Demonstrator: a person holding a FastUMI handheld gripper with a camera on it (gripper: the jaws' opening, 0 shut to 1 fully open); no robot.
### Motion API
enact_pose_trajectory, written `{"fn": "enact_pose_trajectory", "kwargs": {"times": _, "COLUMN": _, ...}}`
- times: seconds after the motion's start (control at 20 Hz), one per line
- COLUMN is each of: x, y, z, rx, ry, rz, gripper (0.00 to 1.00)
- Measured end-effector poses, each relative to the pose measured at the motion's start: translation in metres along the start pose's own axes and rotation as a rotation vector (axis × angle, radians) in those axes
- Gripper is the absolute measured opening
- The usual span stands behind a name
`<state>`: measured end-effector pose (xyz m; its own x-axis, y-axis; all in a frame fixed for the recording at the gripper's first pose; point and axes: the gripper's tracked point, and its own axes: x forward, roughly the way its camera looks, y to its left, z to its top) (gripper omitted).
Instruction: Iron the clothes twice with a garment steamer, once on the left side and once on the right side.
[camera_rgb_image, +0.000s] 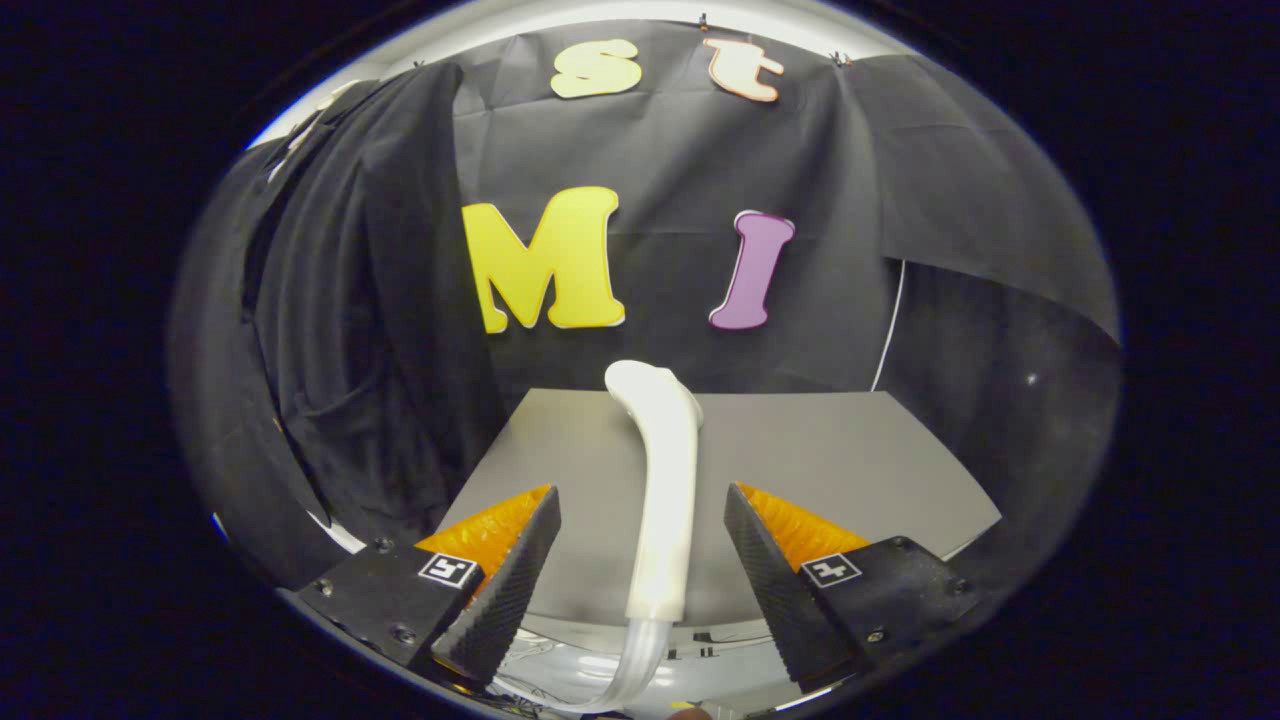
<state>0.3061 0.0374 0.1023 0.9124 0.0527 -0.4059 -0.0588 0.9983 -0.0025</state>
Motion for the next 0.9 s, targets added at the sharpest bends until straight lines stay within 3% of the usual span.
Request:
{"fn": "enact_pose_trajectory", "kwargs": {"times": 0.4, "x": 0.052, "y": -0.015, "z": -0.017, "rx": 0.019, "ry": 0.191, "rz": 0.000, "gripper": 0.98}}
{"fn": "enact_pose_trajectory", "kwargs": {"times": 0.7, "x": 0.064, "y": -0.023, "z": -0.034, "rx": 0.002, "ry": 0.270, "rz": -0.053, "gripper": 0.72}}
{"fn": "enact_pose_trajectory", "kwargs": {"times": 0.9, "x": 0.066, "y": -0.016, "z": -0.036, "rx": -0.008, "ry": 0.279, "rz": -0.047, "gripper": 0.55}}
